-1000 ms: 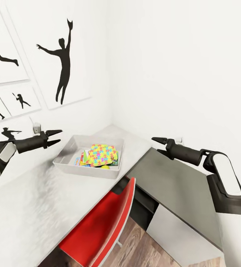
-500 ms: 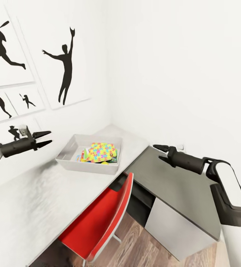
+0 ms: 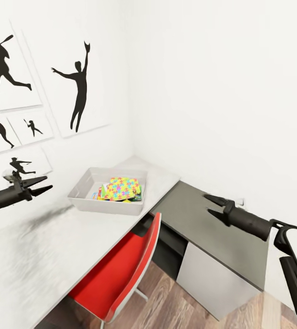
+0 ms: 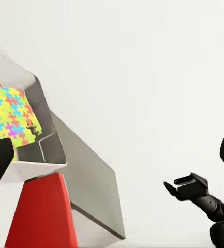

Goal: Put all the toys in the child's room - the three board games (two on the bed and one on the table), the two jigsaw puzzles on the table, and the tennis ball on the table - inside the toy box on the table in the child's room.

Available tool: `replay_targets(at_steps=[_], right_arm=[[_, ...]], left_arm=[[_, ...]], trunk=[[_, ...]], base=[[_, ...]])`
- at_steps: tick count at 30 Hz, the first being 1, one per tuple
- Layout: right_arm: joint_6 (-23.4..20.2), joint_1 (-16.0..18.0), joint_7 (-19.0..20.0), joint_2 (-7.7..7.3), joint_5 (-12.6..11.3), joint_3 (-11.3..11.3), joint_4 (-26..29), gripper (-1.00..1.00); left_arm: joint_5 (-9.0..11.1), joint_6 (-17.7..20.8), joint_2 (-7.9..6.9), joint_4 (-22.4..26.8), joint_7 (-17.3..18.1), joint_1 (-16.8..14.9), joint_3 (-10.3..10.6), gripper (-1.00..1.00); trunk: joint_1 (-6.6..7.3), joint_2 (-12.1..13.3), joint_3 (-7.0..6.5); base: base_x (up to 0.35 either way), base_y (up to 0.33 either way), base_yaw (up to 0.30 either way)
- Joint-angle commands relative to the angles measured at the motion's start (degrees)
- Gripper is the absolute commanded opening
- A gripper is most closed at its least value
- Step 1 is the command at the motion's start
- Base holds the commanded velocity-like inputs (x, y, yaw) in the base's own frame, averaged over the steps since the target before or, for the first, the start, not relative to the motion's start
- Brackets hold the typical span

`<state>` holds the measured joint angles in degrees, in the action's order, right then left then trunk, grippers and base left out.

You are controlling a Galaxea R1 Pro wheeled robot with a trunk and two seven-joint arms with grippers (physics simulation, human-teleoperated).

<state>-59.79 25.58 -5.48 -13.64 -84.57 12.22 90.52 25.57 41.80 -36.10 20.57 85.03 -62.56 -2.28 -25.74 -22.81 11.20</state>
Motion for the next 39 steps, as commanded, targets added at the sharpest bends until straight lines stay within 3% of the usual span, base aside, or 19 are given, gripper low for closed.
replay_targets(at_steps=[1,3,7,15,23,39], right_arm=[[-0.2,-1.6,1.6,-0.54,-0.6,1.3,0.1,1.00],[-0.2,-4.6,5.0,-1.16,-0.6,2.9,0.1,1.00],[-0.2,-11.0,10.2,-1.65,-0.4,4.9,0.1,1.00],[-0.2,-19.5,12.5,-1.67,-0.2,7.4,0.1,1.00],[-0.2,-21.0,12.8,-1.20,-0.1,7.5,0.1,1.00],[-0.2,-21.1,12.8,-0.95,2.2,7.5,0.1,1.00]], left_arm=[[0.0,-0.1,-0.18,0.0,2.4,1.0,0.0,1.00],[-0.1,-0.7,-0.32,0.0,4.8,2.7,0.0,1.00],[0.0,-2.8,-0.42,0.0,5.0,6.4,0.0,1.00],[0.2,-5.3,-0.14,-0.2,5.0,11.6,-0.2,1.00],[0.3,-5.5,-0.15,-0.2,5.0,12.7,-0.3,1.00],[0.3,-5.6,-0.46,-0.2,5.0,12.8,-0.4,1.00]], trunk=[[-0.04,-0.1,0.03],[-0.04,-0.1,-0.13],[-0.04,-0.1,-0.45],[-0.04,-0.1,-1.08],[-0.04,-0.1,-1.71],[-0.04,-0.1,-2.82]], base=[[-0.001,0.000,-0.181],[-0.001,0.000,-0.188],[0.000,0.000,-0.197],[0.000,0.000,-0.201],[-0.036,0.014,-0.202],[-0.251,0.148,-0.217]])
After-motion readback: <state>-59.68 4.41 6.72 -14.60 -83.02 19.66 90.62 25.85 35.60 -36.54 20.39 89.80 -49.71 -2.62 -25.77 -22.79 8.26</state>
